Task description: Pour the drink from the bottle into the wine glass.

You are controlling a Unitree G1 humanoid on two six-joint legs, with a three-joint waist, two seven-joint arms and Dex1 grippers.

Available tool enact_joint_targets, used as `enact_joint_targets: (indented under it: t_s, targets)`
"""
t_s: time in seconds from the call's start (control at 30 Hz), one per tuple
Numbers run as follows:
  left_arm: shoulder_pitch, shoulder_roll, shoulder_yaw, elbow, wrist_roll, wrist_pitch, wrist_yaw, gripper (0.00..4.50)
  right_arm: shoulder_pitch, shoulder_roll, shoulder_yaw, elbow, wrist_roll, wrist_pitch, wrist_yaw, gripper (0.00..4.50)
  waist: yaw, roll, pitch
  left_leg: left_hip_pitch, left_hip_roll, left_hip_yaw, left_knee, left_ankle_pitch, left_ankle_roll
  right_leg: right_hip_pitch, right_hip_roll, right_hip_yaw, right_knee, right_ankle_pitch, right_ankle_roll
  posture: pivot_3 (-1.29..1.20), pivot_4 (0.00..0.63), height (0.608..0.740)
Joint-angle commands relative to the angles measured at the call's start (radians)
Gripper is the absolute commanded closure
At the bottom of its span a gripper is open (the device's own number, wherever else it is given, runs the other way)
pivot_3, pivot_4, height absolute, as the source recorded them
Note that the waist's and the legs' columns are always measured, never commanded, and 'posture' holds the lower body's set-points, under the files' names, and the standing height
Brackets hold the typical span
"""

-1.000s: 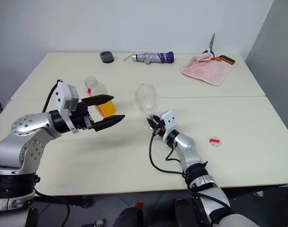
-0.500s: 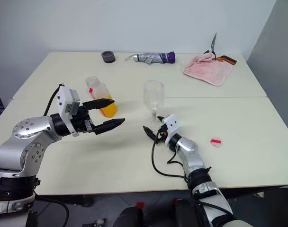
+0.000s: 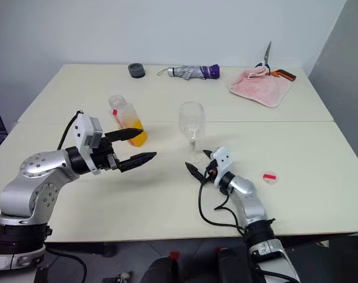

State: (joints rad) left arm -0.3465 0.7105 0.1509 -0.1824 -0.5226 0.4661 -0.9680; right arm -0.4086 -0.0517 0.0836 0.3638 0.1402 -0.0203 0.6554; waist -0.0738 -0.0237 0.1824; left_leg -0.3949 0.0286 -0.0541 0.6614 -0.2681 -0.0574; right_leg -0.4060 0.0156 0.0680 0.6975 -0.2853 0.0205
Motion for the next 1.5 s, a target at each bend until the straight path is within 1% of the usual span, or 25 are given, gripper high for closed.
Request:
enact_joint_targets:
  t_s: [0.03, 0.17, 0.3, 0.4, 0.53, 0.77, 0.93, 1.23, 1.5]
  targets:
    - [0.051, -0.012, 0.012, 0.004, 0.021, -0.03, 0.026, 0.0, 0.08, -0.067, 0.034, -0.2, 0.033, 0.072, 0.063, 0.03, 0.003, 0.0, 0.0, 0.0, 0.0, 0.0, 0.0, 0.0, 0.0, 0.0, 0.0, 0.0, 0.0, 0.0, 0.0, 0.0, 0.15, 0.74]
    - [0.107, -0.028, 0.029, 0.045, 0.041, -0.052, 0.058, 0.0, 0.155, -0.141, 0.062, -0.387, 0.068, 0.179, 0.102, 0.03, 0.007, 0.0, 0.0, 0.0, 0.0, 0.0, 0.0, 0.0, 0.0, 0.0, 0.0, 0.001, 0.0, 0.0, 0.0, 0.0, 0.15, 0.74]
    - [0.155, -0.055, 0.067, 0.178, 0.117, -0.146, 0.151, 0.0, 0.216, -0.244, 0.075, -0.583, 0.084, 0.258, 0.132, 0.03, 0.01, 0.001, 0.0, 0.001, 0.0, 0.0, 0.0, 0.0, 0.0, 0.0, 0.0, 0.0, 0.0, 0.0, 0.0, 0.0, 0.15, 0.74]
    - [0.135, -0.072, 0.1, 0.273, 0.153, -0.215, 0.222, 0.0, 0.236, -0.297, 0.086, -0.699, 0.128, 0.325, 0.154, 0.03, 0.016, 0.0, 0.0, 0.0, 0.0, 0.0, 0.001, 0.0, 0.0, 0.0, 0.001, -0.001, 0.0, -0.001, 0.001, 0.0, 0.15, 0.74]
    - [0.094, -0.077, 0.114, 0.331, 0.167, -0.253, 0.256, 0.0, 0.234, -0.325, 0.098, -0.793, 0.173, 0.399, 0.15, 0.03, 0.022, 0.0, 0.0, 0.0, 0.0, -0.001, 0.001, 0.0, 0.0, 0.0, 0.0, -0.001, -0.001, -0.001, 0.001, 0.0, 0.15, 0.74]
    - [0.014, -0.067, 0.092, 0.381, 0.172, -0.253, 0.233, 0.0, 0.206, -0.343, 0.126, -0.829, 0.166, 0.422, 0.135, 0.03, 0.027, -0.001, 0.0, -0.001, -0.001, 0.0, 0.001, 0.0, 0.0, 0.0, 0.0, -0.002, -0.001, 0.0, 0.001, 0.0, 0.15, 0.74]
    - [-0.063, -0.066, 0.078, 0.461, 0.196, -0.272, 0.219, 0.0, 0.19, -0.355, 0.143, -0.828, 0.153, 0.412, 0.128, 0.03, 0.028, -0.001, 0.0, -0.001, -0.002, -0.001, 0.001, 0.0, 0.0, 0.0, 0.001, -0.002, -0.001, 0.0, 0.0, 0.0, 0.15, 0.74]
    - [-0.235, -0.082, 0.03, 0.684, 0.25, -0.362, 0.166, 0.0, 0.178, -0.359, 0.157, -0.857, 0.167, 0.427, 0.114, 0.03, 0.03, -0.001, 0.0, -0.002, -0.002, -0.001, 0.001, 0.0, 0.0, 0.0, 0.001, -0.003, -0.001, 0.0, 0.0, 0.0, 0.15, 0.74]
    - [-0.364, -0.108, 0.004, 0.872, 0.296, -0.462, 0.15, 0.0, 0.165, -0.33, 0.117, -0.886, 0.236, 0.482, 0.076, 0.03, 0.03, -0.001, 0.0, -0.002, -0.002, -0.002, 0.002, 0.0, 0.0, 0.0, 0.001, -0.004, -0.001, 0.0, 0.0, 0.0, 0.15, 0.74]
